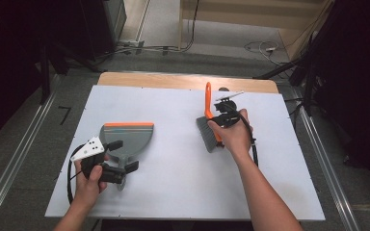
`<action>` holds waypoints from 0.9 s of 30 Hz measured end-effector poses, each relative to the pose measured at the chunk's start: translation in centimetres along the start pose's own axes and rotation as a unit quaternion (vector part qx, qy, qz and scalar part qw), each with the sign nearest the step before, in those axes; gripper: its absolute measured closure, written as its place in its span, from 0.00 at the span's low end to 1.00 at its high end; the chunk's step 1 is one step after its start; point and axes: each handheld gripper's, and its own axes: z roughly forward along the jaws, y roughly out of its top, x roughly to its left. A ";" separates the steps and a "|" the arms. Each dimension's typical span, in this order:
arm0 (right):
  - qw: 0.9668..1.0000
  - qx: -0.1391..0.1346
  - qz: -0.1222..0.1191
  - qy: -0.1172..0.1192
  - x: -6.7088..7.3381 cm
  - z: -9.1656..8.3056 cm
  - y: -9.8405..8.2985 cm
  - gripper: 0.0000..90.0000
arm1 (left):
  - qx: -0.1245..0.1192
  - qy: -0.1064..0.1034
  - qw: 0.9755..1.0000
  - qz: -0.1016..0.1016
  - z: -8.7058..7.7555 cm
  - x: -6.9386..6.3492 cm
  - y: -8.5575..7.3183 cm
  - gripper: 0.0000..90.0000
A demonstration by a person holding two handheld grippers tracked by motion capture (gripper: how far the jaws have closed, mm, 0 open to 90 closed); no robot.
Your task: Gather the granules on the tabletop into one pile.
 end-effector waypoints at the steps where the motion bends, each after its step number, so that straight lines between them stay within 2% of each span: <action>1: 1.000 0.000 -0.001 -0.001 -0.1 0.0 -0.1 0.76 | 0.001 0.000 1.000 0.000 0.0 0.0 0.0 0.00; 13: 1.000 -0.003 0.009 -0.001 -1.2 -0.5 -0.7 0.75 | 0.001 0.001 1.000 0.001 0.0 -0.1 0.0 0.00; 14: 1.000 -0.005 0.009 0.002 -1.2 -0.5 -0.7 0.75 | 0.001 0.000 1.000 0.000 0.0 -0.1 0.0 0.00; 15: 1.000 -0.011 0.005 0.020 -1.2 -0.7 -0.7 0.76 | 0.001 0.000 1.000 0.000 0.1 -0.1 0.0 0.00; 16: 1.000 -0.011 0.005 0.020 -1.2 -0.7 -0.7 0.76 | 0.002 0.000 1.000 0.001 0.1 -0.1 0.0 0.00; 19: 0.999 -0.015 -0.012 0.030 -0.7 -1.2 -0.6 0.76 | 0.000 0.002 1.000 0.000 0.0 -0.1 0.0 0.00; 21: 0.999 -0.020 -0.027 0.024 -0.4 -1.7 -0.4 0.76 | -0.001 0.002 1.000 0.001 0.0 -0.1 0.1 0.00; 22: 0.998 -0.034 -0.045 0.034 -0.4 -2.4 -0.3 0.76 | 0.000 0.002 1.000 0.001 0.0 -0.1 0.1 0.00; 24: 0.997 -0.036 -0.055 0.035 -0.4 -2.7 -0.3 0.76 | 0.000 0.002 1.000 0.001 0.0 0.0 0.1 0.00; 25: 0.994 -0.043 -0.089 0.039 -0.2 -3.4 -0.4 0.76 | 0.000 0.002 1.000 0.000 -0.1 -0.1 0.1 0.00; 26: 0.994 -0.043 -0.089 0.039 -0.2 -3.4 -0.4 0.76 | 0.000 0.002 1.000 -0.001 -0.1 -0.1 0.1 0.00; 27: 0.992 -0.044 -0.106 0.044 -0.2 -3.7 -0.5 0.76 | 0.000 0.002 1.000 0.000 -0.1 -0.1 0.1 0.00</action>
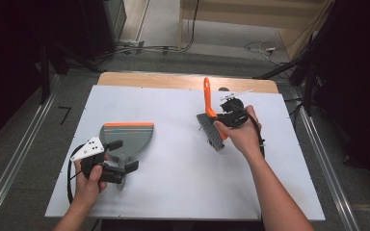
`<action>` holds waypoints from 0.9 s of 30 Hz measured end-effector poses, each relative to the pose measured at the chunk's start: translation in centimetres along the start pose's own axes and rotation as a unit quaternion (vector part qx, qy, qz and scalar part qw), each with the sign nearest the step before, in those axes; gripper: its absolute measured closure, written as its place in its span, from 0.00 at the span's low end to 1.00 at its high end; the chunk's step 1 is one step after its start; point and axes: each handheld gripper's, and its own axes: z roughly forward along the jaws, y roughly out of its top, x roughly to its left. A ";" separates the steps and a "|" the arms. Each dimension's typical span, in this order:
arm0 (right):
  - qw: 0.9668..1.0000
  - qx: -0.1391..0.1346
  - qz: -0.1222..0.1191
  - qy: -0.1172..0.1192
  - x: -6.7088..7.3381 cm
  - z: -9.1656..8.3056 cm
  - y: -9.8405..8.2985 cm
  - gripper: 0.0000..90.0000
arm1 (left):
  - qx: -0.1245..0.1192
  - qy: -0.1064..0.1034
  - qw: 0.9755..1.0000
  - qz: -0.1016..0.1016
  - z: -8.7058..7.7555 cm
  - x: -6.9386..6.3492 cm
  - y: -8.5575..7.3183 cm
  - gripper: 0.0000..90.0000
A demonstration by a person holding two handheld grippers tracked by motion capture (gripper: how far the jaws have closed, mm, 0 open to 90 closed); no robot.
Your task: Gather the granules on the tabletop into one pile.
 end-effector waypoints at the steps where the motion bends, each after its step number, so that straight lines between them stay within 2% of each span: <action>1: 1.000 0.003 -0.015 -0.001 0.1 -0.4 0.0 0.76 | 0.000 0.000 1.000 0.000 0.0 0.0 0.0 0.00; 2: 0.999 0.002 -0.034 0.001 0.3 -0.7 -0.1 0.76 | 0.000 0.000 1.000 0.000 0.0 0.0 0.0 0.00; 3: 0.997 -0.002 -0.068 0.023 0.5 -1.4 -0.3 0.76 | 0.000 0.000 1.000 0.001 0.1 0.1 0.0 0.00; 4: 0.996 0.000 -0.086 0.036 0.6 -1.7 -0.5 0.76 | 0.000 0.000 1.000 0.001 0.1 0.1 0.0 0.00; 5: 0.996 0.000 -0.086 0.036 0.6 -1.7 -0.5 0.76 | 0.001 0.001 1.000 0.002 0.1 0.1 0.0 0.00; 6: 0.990 0.010 -0.130 0.054 1.0 -2.1 -0.8 0.76 | 0.001 0.001 1.000 0.001 0.1 0.0 0.0 0.00; 7: 0.990 0.010 -0.130 0.054 1.0 -2.1 -0.8 0.76 | 0.001 0.001 1.000 0.001 0.1 0.0 0.0 0.00; 8: 0.984 0.022 -0.167 0.063 1.3 -2.4 -1.3 0.76 | 0.001 0.001 1.000 0.001 0.1 0.0 0.0 0.00; 10: 0.978 0.037 -0.190 0.079 1.4 -2.4 -1.8 0.76 | 0.002 0.002 1.000 0.001 0.2 0.0 0.0 0.00; 11: 0.978 0.037 -0.190 0.079 1.4 -2.4 -1.8 0.76 | 0.002 0.002 1.000 0.001 0.2 0.0 0.0 0.00; 12: 0.969 0.053 -0.222 0.096 1.4 -2.3 -2.4 0.76 | 0.003 0.000 1.000 0.001 0.3 0.0 -0.1 0.00; 13: 0.969 0.053 -0.222 0.096 1.4 -2.3 -2.4 0.76 | 0.003 0.000 1.000 0.001 0.3 0.0 -0.1 0.00; 15: 0.963 0.073 -0.237 0.107 1.2 -1.8 -2.9 0.76 | 0.004 0.000 1.000 0.003 0.3 -0.1 -0.1 0.00; 18: 0.954 0.097 -0.266 0.094 0.7 -0.2 -3.5 0.76 | 0.005 0.000 1.000 0.002 0.4 -0.2 -0.1 0.00; 20: 0.955 0.094 -0.266 0.094 0.5 0.0 -3.4 0.76 | 0.004 0.000 1.000 0.001 0.4 -0.2 -0.1 0.00; 21: 0.956 0.088 -0.262 0.097 0.3 0.1 -3.3 0.76 | 0.004 0.000 1.000 0.001 0.4 -0.2 -0.1 0.00; 22: 0.955 0.090 -0.265 0.098 0.1 0.3 -3.1 0.76 | 0.004 0.001 1.000 0.001 0.4 -0.2 -0.1 0.00; 23: 0.956 0.088 -0.262 0.097 -0.2 0.7 -2.6 0.76 | 0.005 0.001 1.000 0.002 0.3 -0.1 -0.1 0.00; 27: 0.957 0.083 -0.262 0.095 -0.7 1.2 -2.0 0.76 | 0.006 0.001 1.000 0.002 0.3 -0.1 -0.1 0.00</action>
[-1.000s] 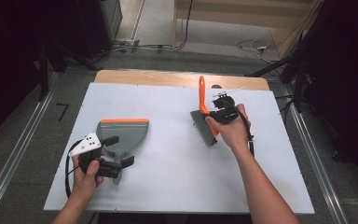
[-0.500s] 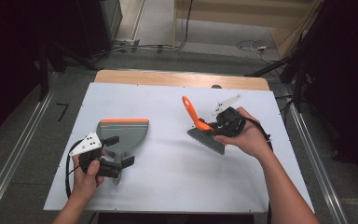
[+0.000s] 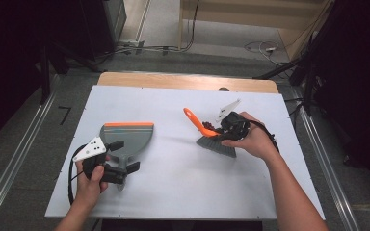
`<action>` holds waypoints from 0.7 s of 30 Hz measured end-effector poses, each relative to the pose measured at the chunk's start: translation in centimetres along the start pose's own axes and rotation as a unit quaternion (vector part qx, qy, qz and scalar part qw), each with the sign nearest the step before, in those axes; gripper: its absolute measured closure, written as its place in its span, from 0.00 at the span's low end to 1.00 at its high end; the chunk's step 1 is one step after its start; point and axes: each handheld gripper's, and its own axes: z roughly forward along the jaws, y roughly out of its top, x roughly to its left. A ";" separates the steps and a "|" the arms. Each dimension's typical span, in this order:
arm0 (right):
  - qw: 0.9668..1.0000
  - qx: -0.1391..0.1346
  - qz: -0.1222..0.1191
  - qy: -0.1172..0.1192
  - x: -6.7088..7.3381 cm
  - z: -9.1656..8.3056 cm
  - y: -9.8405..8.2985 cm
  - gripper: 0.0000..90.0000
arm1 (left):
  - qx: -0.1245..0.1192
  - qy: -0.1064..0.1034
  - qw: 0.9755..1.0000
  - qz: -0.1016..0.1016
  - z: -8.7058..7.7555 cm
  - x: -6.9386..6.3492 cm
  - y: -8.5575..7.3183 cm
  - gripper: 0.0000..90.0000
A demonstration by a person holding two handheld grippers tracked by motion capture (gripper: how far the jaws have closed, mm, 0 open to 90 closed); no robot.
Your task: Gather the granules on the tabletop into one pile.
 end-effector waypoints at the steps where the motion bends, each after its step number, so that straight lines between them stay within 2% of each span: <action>1: 1.000 0.001 0.003 -0.001 -0.2 0.1 0.1 0.76 | 0.000 0.000 1.000 0.001 0.0 0.0 0.0 0.00; 2: 1.000 -0.003 -0.003 -0.001 -0.4 0.2 0.3 0.76 | -0.002 0.000 1.000 0.000 0.0 0.0 0.0 0.00; 7: 1.000 -0.007 -0.006 0.002 -1.3 0.6 0.8 0.76 | -0.003 0.001 1.000 -0.002 -0.1 0.1 0.0 0.00; 18: 1.000 -0.016 -0.004 -0.004 -2.5 1.1 1.2 0.76 | -0.004 -0.001 1.000 -0.003 -0.1 0.0 0.0 0.00; 21: 1.000 -0.017 -0.012 -0.003 -2.7 1.2 1.4 0.76 | -0.003 0.000 1.000 -0.003 -0.1 0.0 0.0 0.00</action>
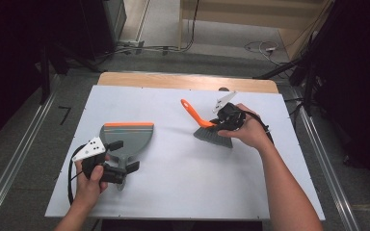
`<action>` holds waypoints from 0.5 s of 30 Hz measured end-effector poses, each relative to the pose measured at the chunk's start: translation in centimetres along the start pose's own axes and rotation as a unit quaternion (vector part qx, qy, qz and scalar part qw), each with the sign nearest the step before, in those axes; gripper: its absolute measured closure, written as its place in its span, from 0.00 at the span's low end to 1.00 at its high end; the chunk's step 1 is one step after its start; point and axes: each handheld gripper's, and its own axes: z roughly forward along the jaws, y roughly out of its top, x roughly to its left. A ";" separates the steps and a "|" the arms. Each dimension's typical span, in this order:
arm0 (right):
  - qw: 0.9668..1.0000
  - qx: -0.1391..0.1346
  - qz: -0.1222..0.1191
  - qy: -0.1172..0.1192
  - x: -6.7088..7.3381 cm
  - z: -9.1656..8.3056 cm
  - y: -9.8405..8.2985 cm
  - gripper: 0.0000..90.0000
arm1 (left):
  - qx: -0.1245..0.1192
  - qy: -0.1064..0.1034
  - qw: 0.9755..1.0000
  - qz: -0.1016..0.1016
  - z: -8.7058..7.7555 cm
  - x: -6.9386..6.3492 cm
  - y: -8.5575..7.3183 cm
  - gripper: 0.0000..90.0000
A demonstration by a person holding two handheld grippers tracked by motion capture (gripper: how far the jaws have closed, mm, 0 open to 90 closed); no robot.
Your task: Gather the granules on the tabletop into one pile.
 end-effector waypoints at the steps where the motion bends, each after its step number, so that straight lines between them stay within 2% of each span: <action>1: 1.000 0.002 0.000 -0.003 -0.1 0.0 0.1 0.76 | 0.000 -0.001 1.000 0.001 0.0 0.0 0.0 0.00; 3: 1.000 0.003 0.001 -0.011 -0.3 0.0 0.3 0.76 | 0.002 0.000 1.000 0.002 0.1 0.0 0.0 0.00; 5: 1.000 0.001 -0.004 -0.009 -0.6 0.1 0.4 0.76 | 0.002 0.000 1.000 0.002 0.1 -0.1 0.0 0.00; 11: 1.000 -0.005 0.003 -0.010 -1.0 0.3 0.4 0.76 | -0.002 0.002 1.000 0.001 -0.1 0.1 0.0 0.00; 15: 1.000 -0.008 0.004 -0.027 -1.1 0.2 0.5 0.76 | -0.001 0.001 1.000 0.001 -0.1 0.0 0.0 0.00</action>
